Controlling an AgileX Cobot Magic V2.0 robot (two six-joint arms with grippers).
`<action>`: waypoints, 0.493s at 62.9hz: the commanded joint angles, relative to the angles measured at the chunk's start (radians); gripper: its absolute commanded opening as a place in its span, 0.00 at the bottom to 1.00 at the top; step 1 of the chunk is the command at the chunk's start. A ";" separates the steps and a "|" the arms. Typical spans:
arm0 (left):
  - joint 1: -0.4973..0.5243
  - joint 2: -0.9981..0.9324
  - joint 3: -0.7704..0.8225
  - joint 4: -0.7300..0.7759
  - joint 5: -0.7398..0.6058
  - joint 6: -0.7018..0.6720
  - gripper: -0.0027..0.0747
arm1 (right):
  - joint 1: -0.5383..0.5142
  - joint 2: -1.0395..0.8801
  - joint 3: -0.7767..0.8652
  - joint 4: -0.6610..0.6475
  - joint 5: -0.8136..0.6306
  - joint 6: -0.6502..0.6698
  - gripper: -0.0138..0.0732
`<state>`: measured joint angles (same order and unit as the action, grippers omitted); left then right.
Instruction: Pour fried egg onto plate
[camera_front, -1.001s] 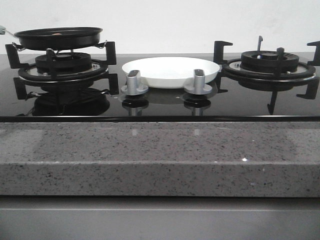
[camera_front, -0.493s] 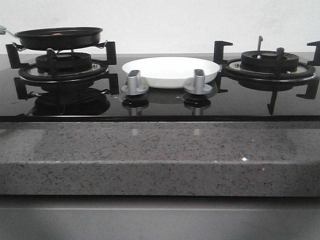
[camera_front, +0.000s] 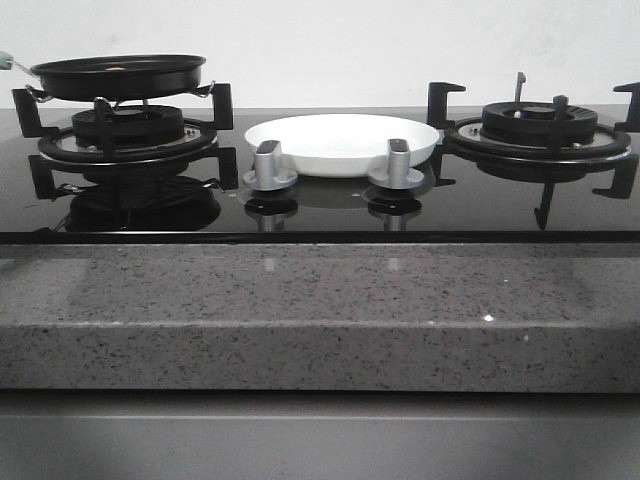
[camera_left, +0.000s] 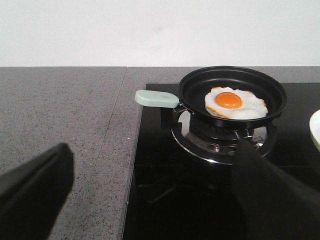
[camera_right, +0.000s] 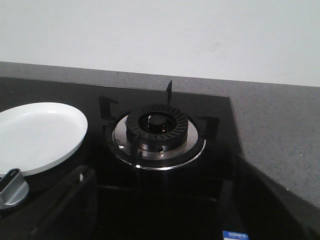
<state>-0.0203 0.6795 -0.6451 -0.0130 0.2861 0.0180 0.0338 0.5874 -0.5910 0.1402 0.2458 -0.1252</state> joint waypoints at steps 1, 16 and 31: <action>0.001 0.002 -0.032 -0.009 -0.080 -0.005 0.92 | -0.005 0.009 -0.032 -0.011 -0.070 -0.002 0.84; 0.001 0.002 -0.032 -0.009 -0.080 -0.005 0.85 | -0.001 0.077 -0.079 0.006 -0.051 -0.002 0.84; 0.001 0.002 -0.032 -0.009 -0.080 -0.005 0.77 | 0.002 0.390 -0.388 0.060 0.209 -0.002 0.84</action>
<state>-0.0203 0.6795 -0.6451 -0.0130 0.2845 0.0180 0.0338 0.8773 -0.8597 0.1734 0.4309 -0.1252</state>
